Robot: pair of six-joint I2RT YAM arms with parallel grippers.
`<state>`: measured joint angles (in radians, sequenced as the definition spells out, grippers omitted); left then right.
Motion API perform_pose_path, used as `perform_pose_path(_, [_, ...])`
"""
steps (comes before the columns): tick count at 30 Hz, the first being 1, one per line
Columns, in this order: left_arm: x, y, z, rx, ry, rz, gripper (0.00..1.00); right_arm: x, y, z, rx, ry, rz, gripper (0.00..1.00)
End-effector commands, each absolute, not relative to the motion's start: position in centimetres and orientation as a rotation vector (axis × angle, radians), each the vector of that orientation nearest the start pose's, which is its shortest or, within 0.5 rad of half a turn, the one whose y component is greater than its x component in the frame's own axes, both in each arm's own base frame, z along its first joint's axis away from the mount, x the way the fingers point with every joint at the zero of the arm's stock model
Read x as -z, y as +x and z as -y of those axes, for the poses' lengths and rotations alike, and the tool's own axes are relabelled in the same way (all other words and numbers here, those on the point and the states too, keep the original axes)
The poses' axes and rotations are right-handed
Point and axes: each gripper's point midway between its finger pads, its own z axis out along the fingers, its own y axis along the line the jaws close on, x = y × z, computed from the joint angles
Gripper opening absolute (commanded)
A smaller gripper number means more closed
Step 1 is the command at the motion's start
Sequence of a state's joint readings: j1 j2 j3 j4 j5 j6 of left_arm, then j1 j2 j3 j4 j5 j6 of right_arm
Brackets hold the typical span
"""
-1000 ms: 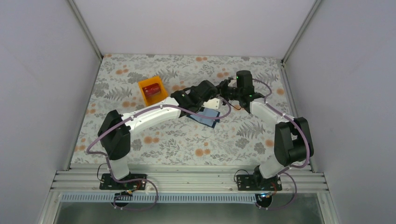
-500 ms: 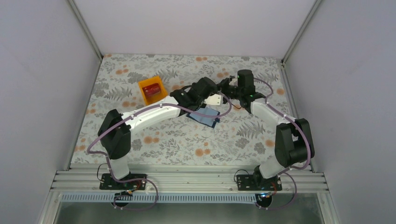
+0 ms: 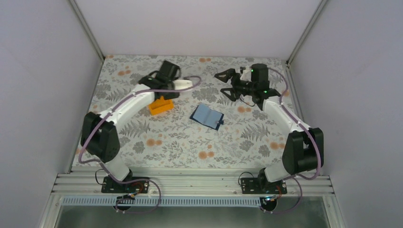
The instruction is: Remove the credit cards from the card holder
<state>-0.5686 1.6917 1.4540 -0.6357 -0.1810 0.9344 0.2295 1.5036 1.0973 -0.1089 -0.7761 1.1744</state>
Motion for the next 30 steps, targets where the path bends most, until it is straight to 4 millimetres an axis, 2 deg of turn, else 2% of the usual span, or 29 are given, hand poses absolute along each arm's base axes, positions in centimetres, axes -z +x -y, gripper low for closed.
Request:
perform_pose_path(1, [-18.9,39.7,16.7,-0.234,1.597,-1.918,0.02,-26.8,38.3,-19.8,-1.396,0.229,-2.255,1.00])
perform_pose_path(5, [-18.0,41.2,12.5,-0.186,1.541,-1.975,0.02,-27.6,37.9,-19.4,-1.361,0.102,-2.223,1.00])
perform_pose_path(10, [-16.7,43.8,10.3,-0.233,1.455,-1.990,0.02,-27.1,37.8,-18.7,-1.274,0.048,-2.238,1.00])
perform_pose_path(17, [-15.4,46.6,10.4,-0.239,1.369,-1.965,0.02,-26.4,37.5,-19.2,-1.323,0.008,-2.253,1.00])
perform_pose_path(21, [-14.2,47.1,10.6,-0.251,1.389,-1.937,0.02,-26.7,37.5,-19.3,-1.345,-0.004,-2.245,1.00])
perform_pose_path(25, [-12.2,46.4,10.6,-0.261,1.458,-1.906,0.02,-26.8,37.3,-19.4,-1.354,-0.013,-2.243,1.00])
perform_pose_path(30, [-11.2,46.7,9.8,-0.329,1.464,-1.911,0.03,-26.5,37.3,-19.6,-1.378,-0.018,-2.249,1.00])
